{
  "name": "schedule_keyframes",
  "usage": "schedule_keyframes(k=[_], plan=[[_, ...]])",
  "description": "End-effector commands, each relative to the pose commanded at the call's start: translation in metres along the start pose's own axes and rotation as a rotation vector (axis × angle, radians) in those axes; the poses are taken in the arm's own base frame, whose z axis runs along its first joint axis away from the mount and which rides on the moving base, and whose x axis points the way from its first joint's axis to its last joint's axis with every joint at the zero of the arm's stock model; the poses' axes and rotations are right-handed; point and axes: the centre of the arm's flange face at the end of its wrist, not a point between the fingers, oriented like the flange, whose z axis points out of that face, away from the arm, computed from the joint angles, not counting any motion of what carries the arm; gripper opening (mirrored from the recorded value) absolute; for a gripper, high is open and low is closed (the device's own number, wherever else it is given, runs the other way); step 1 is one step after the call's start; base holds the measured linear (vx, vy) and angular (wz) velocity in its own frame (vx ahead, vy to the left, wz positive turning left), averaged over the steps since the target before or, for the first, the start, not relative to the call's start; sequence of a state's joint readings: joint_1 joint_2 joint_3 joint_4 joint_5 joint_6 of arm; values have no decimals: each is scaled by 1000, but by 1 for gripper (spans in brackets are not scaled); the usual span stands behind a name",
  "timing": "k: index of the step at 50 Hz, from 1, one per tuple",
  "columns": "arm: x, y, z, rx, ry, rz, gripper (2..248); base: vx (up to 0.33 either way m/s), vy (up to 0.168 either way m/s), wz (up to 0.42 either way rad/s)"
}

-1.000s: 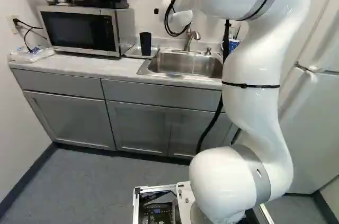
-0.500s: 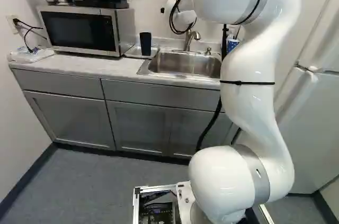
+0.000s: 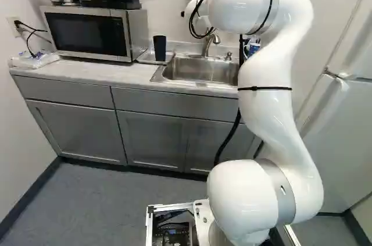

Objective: Rinse the cup and place it in the tray

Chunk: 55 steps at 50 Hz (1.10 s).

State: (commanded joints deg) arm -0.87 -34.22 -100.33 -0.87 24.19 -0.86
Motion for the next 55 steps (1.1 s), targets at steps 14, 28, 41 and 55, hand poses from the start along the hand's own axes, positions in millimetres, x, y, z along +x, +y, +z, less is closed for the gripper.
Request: schedule_keyframes(k=[14,28,41,55], plan=[[-6,11,11,-15,-25,0,247,0,0,0],[-7,12,11,-16,-30,0,247,0,0,0],[-9,12,11,-15,-59,0,247,0,0,0],[-11,12,8,-15,-93,1,247,0,0,0]])
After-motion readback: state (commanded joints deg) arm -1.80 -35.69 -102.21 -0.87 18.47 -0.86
